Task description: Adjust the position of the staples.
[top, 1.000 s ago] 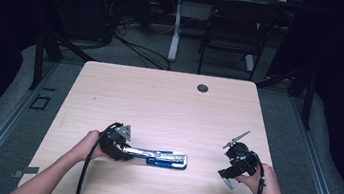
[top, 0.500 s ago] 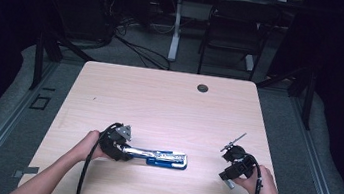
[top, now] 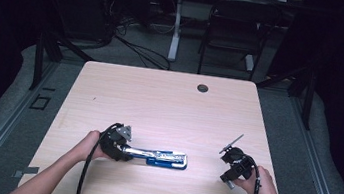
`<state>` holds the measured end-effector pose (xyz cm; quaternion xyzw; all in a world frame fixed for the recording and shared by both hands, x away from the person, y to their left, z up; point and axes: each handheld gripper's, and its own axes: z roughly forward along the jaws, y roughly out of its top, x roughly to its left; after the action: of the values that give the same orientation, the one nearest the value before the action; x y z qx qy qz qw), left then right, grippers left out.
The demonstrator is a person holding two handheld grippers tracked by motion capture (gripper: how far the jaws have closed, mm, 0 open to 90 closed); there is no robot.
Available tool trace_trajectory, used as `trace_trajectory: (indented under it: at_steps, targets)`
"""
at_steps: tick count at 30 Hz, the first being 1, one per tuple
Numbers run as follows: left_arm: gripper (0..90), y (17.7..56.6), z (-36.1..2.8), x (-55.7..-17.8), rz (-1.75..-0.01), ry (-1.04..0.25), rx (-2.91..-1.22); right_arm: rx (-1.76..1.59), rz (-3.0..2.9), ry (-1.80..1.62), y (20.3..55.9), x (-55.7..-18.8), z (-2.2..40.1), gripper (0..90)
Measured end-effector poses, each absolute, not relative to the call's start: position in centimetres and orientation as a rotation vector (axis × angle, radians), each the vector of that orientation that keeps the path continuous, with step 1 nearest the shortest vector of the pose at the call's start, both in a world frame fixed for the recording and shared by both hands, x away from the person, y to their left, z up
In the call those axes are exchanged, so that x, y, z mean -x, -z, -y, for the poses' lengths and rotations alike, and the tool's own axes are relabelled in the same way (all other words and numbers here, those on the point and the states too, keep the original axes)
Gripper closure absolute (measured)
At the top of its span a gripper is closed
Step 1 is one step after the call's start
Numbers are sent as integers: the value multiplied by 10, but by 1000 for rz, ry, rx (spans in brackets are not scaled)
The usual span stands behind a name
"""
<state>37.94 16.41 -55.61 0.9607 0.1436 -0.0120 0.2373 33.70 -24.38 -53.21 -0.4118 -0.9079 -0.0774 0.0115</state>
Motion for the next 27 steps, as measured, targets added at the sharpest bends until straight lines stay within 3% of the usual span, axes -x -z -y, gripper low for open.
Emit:
trace_trajectory:
  at_steps: [3,4,27]
  targets:
    - [608,556,-164,-379,-391,32,-2633,1250,2844,202,532,-338,243,738]
    - [608,556,-164,-379,-391,31,-2636,1372,2793,348,539,-332,241,738]
    - [609,556,-163,-379,-386,21,-2641,1288,2876,195,536,-333,237,739]
